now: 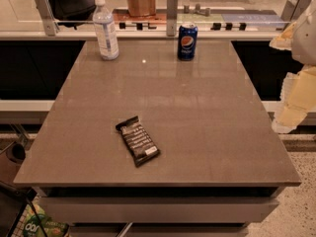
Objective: Move pepsi can near rxbar chocolate
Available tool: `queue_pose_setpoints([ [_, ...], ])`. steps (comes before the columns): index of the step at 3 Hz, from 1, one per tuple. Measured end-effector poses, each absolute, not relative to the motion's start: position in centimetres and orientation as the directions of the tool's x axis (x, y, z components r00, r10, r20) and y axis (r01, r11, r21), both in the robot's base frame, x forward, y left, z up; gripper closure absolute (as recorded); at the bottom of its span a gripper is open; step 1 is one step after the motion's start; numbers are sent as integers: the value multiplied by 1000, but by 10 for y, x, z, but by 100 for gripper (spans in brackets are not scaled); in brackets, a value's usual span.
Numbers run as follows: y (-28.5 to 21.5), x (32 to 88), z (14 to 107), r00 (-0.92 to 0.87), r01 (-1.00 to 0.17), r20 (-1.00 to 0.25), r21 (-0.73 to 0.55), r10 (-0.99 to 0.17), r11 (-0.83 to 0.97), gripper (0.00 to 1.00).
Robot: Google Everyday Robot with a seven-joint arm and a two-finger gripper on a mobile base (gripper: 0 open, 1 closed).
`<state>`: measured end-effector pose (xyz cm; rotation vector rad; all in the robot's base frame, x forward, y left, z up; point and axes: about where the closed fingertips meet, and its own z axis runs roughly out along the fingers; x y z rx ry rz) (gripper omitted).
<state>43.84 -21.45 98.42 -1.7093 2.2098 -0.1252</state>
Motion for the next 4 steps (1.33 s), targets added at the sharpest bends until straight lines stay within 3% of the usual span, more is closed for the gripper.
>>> queue_pose_setpoints([
  [2, -216, 440, 987, -226, -915, -229, -284, -947, 287, 0],
  [4, -226, 461, 985, -298, -841, -398, -321, -868, 436, 0],
])
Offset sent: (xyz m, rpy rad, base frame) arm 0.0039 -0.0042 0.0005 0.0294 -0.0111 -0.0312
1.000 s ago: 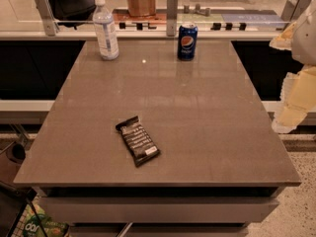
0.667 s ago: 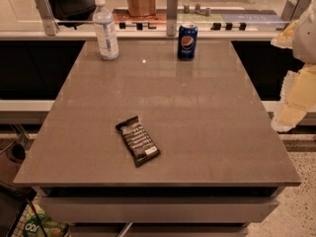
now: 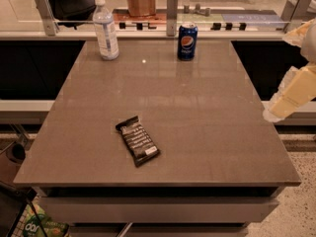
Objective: Move pepsi can near rxbar chocolate
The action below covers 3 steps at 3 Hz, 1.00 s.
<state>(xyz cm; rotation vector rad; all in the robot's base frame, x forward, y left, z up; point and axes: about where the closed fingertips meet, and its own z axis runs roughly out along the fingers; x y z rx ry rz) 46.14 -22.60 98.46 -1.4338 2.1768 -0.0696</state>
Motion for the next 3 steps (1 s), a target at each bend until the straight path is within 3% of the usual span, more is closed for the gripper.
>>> queue_pose_setpoints([
  [3, -242, 559, 978, -318, -611, -738, -320, -595, 724, 0],
])
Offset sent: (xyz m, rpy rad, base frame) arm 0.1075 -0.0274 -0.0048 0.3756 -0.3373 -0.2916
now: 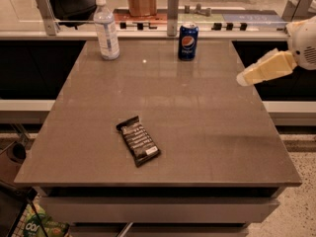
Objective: Move pepsi can near rxbar chocolate
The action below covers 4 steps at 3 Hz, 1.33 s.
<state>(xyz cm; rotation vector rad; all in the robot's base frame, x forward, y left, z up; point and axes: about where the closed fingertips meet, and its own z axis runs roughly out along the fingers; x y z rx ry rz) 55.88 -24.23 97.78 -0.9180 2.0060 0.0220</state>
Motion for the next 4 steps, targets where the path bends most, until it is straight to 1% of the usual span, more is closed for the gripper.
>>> queue_pose_setpoints([
  [1, -238, 596, 979, -271, -585, -812, -288, -517, 759, 0],
  [2, -225, 629, 974, -226, -585, -875, -229, -427, 778, 0],
  [4, -224, 631, 976, -241, -578, -870, -227, -430, 784, 0],
])
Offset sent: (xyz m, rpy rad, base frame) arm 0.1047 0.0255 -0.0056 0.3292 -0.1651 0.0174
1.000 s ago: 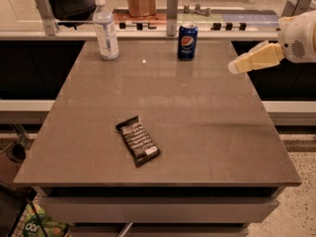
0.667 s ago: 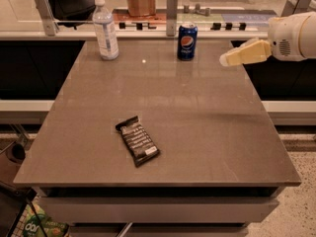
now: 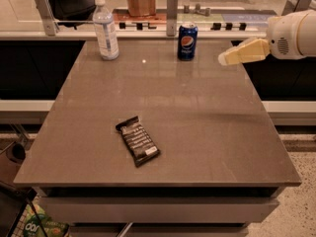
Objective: Move pepsi can near rxbar chocolate
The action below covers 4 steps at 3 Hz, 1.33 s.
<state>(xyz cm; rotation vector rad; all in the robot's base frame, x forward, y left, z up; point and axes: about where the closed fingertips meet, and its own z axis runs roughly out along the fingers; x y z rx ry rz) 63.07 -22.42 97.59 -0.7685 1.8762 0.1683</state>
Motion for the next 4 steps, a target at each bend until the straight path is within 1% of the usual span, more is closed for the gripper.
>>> queue_pose_setpoints([
  [1, -207, 648, 970, -247, -579, -876, -210, -414, 788, 0],
  [2, -178, 672, 960, -233, -594, -889, -190, -394, 781, 0],
  [4, -129, 721, 940, -181, -649, -923, -147, -339, 747, 0],
])
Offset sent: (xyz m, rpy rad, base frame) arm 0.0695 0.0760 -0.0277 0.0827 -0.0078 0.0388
